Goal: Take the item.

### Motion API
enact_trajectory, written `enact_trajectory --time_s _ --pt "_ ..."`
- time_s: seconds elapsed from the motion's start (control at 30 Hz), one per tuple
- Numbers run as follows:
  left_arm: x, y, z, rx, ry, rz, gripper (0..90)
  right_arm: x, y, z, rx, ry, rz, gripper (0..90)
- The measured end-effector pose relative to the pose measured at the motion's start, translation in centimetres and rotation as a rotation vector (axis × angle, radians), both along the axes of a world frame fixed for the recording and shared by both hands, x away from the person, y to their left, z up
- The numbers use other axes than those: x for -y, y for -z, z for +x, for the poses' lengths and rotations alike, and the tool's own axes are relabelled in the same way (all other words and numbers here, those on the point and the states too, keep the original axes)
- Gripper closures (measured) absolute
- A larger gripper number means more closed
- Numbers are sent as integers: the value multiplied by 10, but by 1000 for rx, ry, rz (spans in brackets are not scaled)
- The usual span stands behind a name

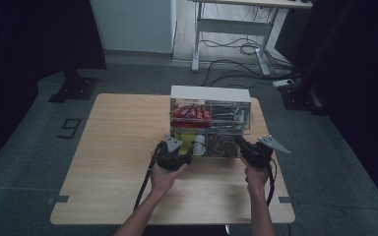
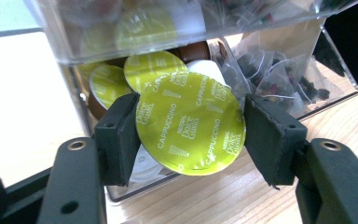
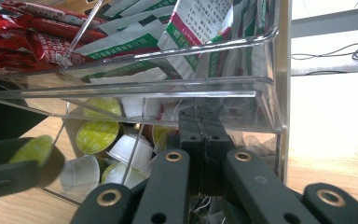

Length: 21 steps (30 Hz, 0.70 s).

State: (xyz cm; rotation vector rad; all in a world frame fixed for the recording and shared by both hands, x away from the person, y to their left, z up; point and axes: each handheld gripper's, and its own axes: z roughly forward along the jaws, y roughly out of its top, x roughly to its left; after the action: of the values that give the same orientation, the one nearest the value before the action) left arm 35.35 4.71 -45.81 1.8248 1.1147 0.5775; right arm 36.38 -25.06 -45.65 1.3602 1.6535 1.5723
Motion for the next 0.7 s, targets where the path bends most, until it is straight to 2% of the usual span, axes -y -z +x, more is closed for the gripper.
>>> enact_trajectory --time_s 0.27,0.5,0.7 --pt "-22 -9 -16 20 -2 -28 390 0 0 0 -1 4 -6 892" --pt "-40 -8 -24 14 -15 -45 390 -1 0 0 -1 6 -10 892" --pt "-56 -6 -26 9 -34 -42 391 -1 0 0 -2 7 -12 892"
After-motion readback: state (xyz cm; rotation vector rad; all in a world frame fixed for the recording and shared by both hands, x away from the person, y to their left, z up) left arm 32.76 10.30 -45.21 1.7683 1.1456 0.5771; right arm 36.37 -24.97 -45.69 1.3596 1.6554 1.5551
